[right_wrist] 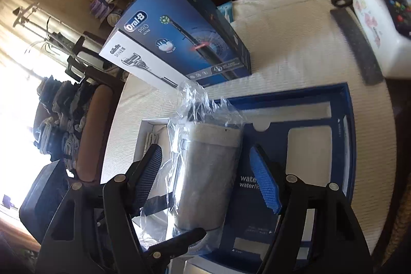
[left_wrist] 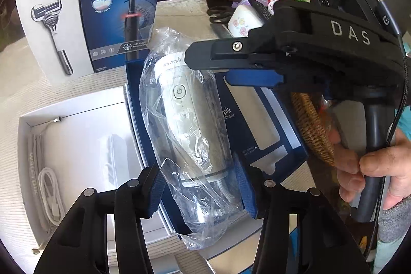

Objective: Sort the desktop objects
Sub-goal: 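Carry the flosser with the right tool over the blue box tray, then lower the flosser into the blue tray and open the right tool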

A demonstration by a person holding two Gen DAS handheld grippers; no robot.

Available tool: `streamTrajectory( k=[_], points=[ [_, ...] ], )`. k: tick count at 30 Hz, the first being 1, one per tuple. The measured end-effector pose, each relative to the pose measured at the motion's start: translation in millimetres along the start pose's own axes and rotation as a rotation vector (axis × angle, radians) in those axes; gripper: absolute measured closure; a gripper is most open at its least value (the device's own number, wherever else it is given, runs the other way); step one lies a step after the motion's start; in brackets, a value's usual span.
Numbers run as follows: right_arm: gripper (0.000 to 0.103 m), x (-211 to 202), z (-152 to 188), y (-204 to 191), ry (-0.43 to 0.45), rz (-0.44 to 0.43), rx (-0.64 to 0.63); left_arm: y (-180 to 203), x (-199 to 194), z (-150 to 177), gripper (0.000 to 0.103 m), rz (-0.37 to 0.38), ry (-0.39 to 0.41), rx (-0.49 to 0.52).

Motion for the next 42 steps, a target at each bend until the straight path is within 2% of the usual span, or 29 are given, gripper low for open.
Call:
streamTrajectory(
  k=[2,3,5,8,11,14,16,18,20,24,26,28,33,36,38,40,42],
  points=[
    [0.045,10,7,4,-0.040,-0.040,0.037,3,-2,1,0.052,-0.003,0.004,0.009],
    [0.046,14,11,5,-0.047,-0.062,0.047,7,-4,1,0.052,-0.002,0.011,0.014],
    [0.046,21,16,5,-0.037,-0.069,0.063,16,-8,0,0.052,0.005,0.019,0.028],
    [0.045,31,21,11,-0.043,-0.128,0.122,26,-15,5,0.051,0.004,0.012,0.064],
    [0.046,35,21,12,-0.053,-0.131,0.118,30,-17,8,0.051,0.006,0.008,0.064],
    [0.046,28,20,7,-0.059,-0.071,0.091,23,-15,0,0.051,-0.002,0.018,0.062],
    [0.046,12,14,4,-0.010,-0.025,0.051,20,-14,3,0.051,-0.025,0.012,0.073],
    [0.046,-6,7,3,0.056,-0.015,0.030,16,-12,5,0.051,-0.058,0.003,0.082],
    [0.046,-15,0,1,0.082,0.002,0.025,14,-9,6,0.051,-0.094,-0.004,0.089],
    [0.046,-12,0,-7,0.063,0.117,-0.062,8,-14,8,0.051,-0.081,0.014,0.064],
    [0.046,-8,4,-8,0.054,0.175,-0.099,5,-15,7,0.050,-0.099,0.021,0.059],
    [0.046,2,8,-7,0.037,0.229,-0.121,-1,-15,6,0.045,-0.111,0.025,0.045],
    [0.046,11,11,-2,0.036,0.230,-0.119,-4,-12,3,0.044,-0.182,0.015,0.075],
    [0.046,16,13,-4,0.034,0.271,-0.161,-12,-8,2,0.044,-0.212,0.004,0.073],
    [0.046,17,15,-5,0.028,0.286,-0.162,-16,-8,3,0.046,-0.209,-0.005,0.065],
    [0.046,11,17,-9,0.041,0.291,-0.162,-21,-23,3,0.046,-0.184,0.029,0.054],
    [0.046,-4,19,-19,0.081,0.249,-0.169,-28,-48,4,0.044,-0.173,0.072,0.049]
  ],
)
Point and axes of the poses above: each gripper's, at about its wrist camera, not at the fingertips, and x roughly the way its jaws point, y to its right, z to its underside, the point moved 3 cm from there along x, roughly the way its jaws point, and after that the axes turned 9 degrees about z, right-handed, at the moved point
